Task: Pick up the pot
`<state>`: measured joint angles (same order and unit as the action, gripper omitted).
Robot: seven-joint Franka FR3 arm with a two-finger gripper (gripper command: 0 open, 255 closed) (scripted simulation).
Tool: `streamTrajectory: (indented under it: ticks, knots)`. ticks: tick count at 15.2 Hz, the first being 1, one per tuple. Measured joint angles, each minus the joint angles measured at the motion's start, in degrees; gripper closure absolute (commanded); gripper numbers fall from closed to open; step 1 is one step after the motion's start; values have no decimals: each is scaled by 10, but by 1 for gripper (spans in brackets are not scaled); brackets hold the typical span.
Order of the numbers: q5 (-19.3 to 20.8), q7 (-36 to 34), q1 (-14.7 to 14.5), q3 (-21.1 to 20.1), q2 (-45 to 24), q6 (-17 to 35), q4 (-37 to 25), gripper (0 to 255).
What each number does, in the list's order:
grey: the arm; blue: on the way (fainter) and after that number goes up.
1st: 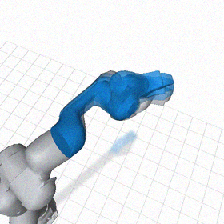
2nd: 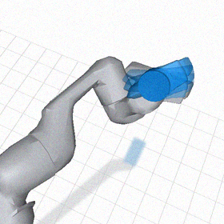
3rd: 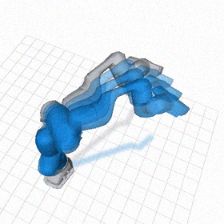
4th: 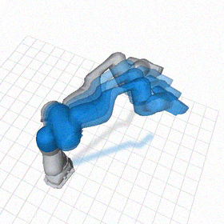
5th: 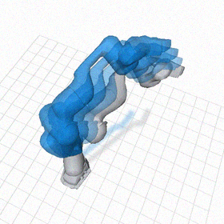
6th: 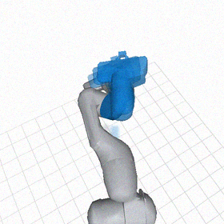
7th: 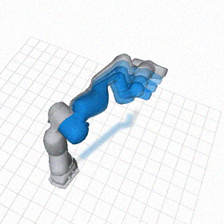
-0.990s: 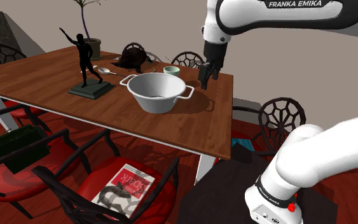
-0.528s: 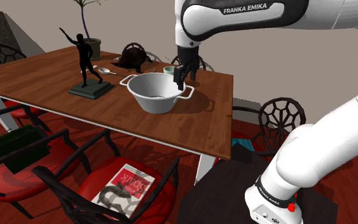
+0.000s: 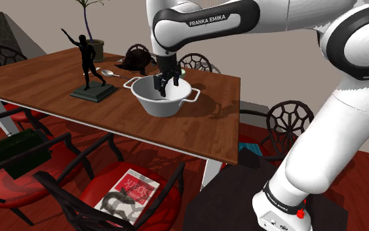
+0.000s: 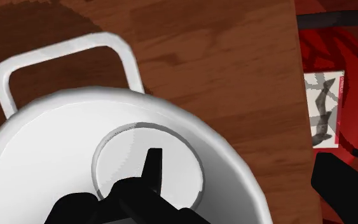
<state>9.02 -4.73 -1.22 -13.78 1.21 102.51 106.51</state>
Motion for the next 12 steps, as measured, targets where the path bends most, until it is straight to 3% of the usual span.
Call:
streamTrajectory:
  ticks: [8, 12]
  knots:
    - [64, -39, -42, -16, -205, -43, -221, 0]
    - [72, -49, -47, -16, -226, -23, -216, 0]
